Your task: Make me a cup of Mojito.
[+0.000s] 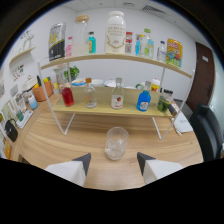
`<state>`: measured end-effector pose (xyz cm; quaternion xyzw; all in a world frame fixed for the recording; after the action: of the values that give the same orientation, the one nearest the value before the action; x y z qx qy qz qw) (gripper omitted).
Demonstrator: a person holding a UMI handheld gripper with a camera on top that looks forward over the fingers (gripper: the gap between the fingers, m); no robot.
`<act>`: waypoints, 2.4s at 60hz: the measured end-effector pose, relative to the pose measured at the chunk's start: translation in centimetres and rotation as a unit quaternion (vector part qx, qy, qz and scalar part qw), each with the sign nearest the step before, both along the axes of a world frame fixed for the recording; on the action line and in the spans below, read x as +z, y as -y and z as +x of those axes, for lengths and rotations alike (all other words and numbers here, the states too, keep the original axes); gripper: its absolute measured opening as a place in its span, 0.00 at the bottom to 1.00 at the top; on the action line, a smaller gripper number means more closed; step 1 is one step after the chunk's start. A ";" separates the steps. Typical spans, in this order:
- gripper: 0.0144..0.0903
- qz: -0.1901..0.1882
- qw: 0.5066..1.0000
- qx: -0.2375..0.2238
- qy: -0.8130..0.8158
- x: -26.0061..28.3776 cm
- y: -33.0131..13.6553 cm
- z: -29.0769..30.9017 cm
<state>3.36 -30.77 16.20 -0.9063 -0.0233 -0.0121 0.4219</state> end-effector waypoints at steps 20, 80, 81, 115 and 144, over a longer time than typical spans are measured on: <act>0.94 0.004 1.000 -0.006 0.006 0.0 2.8 1.4; 0.80 0.007 1.000 -0.019 0.004 1.4 -14.5 18.5; 0.78 0.006 1.000 -0.019 0.002 1.2 -14.7 18.5; 0.05 -0.038 0.999 -0.021 -0.010 -0.3 -16.0 18.8; 0.03 0.010 0.999 -0.037 -0.019 4.3 -11.8 17.9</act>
<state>21.28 -18.96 20.49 -0.9021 0.0183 -0.0110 0.4310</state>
